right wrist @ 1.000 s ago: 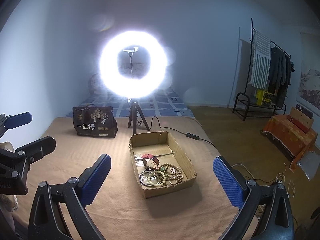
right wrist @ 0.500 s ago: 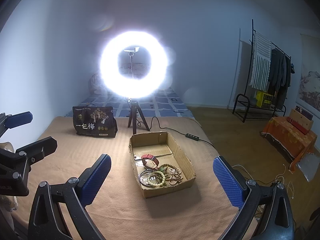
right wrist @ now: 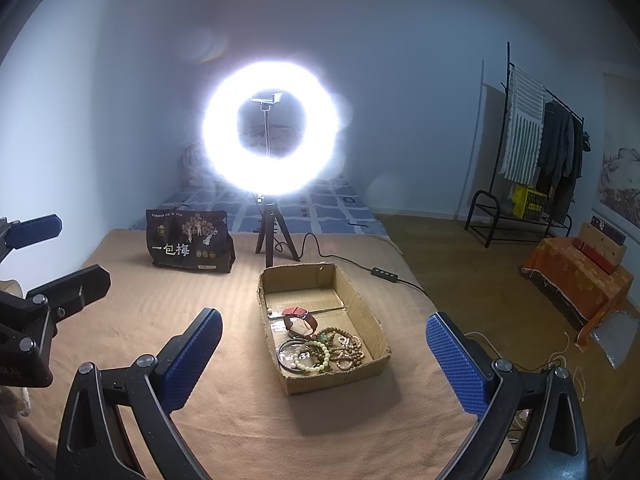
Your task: Organize jewelry
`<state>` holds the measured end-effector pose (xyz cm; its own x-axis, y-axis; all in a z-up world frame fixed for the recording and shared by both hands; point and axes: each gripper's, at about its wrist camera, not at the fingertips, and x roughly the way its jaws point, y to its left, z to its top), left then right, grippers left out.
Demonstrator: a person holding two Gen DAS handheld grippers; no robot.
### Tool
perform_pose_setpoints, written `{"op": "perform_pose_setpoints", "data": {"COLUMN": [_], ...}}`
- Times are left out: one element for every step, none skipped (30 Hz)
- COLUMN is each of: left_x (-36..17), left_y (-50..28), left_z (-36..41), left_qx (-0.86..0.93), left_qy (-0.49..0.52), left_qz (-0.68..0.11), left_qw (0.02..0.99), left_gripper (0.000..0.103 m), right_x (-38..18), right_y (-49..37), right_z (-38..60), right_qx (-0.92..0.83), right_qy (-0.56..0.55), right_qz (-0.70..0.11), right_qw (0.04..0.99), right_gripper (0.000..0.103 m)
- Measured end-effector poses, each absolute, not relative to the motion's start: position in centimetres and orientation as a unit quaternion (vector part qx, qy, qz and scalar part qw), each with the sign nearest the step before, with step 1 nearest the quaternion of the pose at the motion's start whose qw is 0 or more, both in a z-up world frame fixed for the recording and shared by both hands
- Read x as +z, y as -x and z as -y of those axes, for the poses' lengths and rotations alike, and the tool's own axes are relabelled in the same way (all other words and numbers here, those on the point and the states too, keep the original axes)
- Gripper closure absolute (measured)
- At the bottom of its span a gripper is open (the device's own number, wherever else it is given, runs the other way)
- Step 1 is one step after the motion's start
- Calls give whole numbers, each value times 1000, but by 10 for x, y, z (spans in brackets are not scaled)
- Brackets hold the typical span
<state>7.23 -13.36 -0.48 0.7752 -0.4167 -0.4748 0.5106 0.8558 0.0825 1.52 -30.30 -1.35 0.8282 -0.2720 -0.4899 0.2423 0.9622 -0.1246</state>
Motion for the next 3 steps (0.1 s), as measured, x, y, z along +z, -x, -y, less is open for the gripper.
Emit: {"op": "perform_pose_setpoints", "data": {"left_x": [-5,-5,-5], "left_y": [-72,-72,-73], "left_z": [133,133,133], "left_qx": [-246,-246,-246], "left_qy": [-104,-102,-101], "left_qz": [-226,-226,-228], "left_qw": [937,937,937], "left_gripper": [0,0,0], "right_x": [-14,-14,-14], "right_y": [-16,-16,-16], "right_z": [303,303,304], "right_qx": [-134,-134,-135], "right_qy": [29,29,29], "right_qz": [-261,-261,-261], "right_qw": [956,955,955], "right_gripper": [0,0,0]}}
